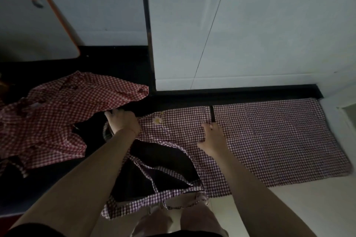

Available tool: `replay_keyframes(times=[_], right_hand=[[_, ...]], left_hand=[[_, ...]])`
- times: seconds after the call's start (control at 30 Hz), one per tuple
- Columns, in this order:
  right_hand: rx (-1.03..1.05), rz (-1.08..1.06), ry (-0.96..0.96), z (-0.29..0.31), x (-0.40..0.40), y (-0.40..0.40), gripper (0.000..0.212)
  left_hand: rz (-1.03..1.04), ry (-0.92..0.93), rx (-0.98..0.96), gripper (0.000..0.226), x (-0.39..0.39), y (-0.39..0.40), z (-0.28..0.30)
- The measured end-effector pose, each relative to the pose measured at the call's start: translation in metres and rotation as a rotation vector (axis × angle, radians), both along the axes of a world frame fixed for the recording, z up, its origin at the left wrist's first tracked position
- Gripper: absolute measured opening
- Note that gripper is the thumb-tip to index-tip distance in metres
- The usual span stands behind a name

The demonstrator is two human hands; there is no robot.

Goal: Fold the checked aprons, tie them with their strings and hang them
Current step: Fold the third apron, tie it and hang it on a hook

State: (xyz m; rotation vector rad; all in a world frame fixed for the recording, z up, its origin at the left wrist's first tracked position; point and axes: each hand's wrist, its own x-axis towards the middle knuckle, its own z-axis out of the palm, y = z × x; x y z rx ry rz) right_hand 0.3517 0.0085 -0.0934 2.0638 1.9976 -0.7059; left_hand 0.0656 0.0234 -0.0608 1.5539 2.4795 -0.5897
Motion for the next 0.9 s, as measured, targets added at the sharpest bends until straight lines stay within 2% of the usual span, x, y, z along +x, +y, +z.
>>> replay_keyframes(times=[0.07,0.13,0.2,0.27,0.33,0.4,0.43,0.53,0.6,0.67,0.73,0.8,0.9], right_hand=[[0.001,0.016,-0.014,0.001,-0.003,-0.001,0.085],[-0.019,0.02,-0.02,0.001,-0.008,-0.004,0.092],[0.001,0.017,0.017,-0.002,-0.015,-0.008,0.098],[0.037,0.029,0.068,-0.005,-0.018,-0.013,0.099],[0.05,0.042,0.049,-0.005,-0.013,-0.018,0.098],[0.004,0.008,-0.018,-0.002,-0.003,-0.024,0.1],[-0.022,-0.028,-0.043,0.0,0.001,-0.025,0.102],[-0.067,-0.186,-0.126,0.005,0.012,-0.039,0.096],[-0.055,-0.284,-0.164,0.007,0.011,-0.047,0.088],[-0.009,-0.253,-0.156,0.006,0.007,-0.057,0.081],[0.008,-0.111,-0.097,0.002,0.006,-0.066,0.078],[-0.016,-0.003,-0.059,0.002,0.015,-0.075,0.08],[-0.034,-0.122,-0.067,0.006,0.046,-0.082,0.077]], left_hand=[[-0.1,0.075,0.221,0.034,0.004,0.006,0.009],[-0.265,-0.052,0.343,0.036,0.022,0.007,0.012],[-0.399,-0.317,0.272,0.039,0.051,-0.005,0.008],[-0.406,-0.475,0.073,0.05,0.073,-0.025,-0.006],[-0.375,-0.459,-0.095,0.072,0.074,-0.039,-0.023],[-0.349,-0.446,-0.141,0.088,0.062,-0.04,-0.031],[-0.328,-0.445,-0.147,0.088,0.053,-0.036,-0.031],[-0.287,-0.391,-0.17,0.068,0.048,-0.024,-0.023],[-0.301,-0.308,-0.103,0.059,0.059,-0.022,-0.015],[-0.391,-0.37,-0.003,0.055,0.079,-0.031,-0.012],[-0.547,-0.512,-0.044,0.064,0.1,-0.047,-0.018],[-0.618,-0.5,-0.169,0.079,0.114,-0.062,-0.027],[-0.559,-0.418,-0.266,0.091,0.116,-0.064,-0.032]])
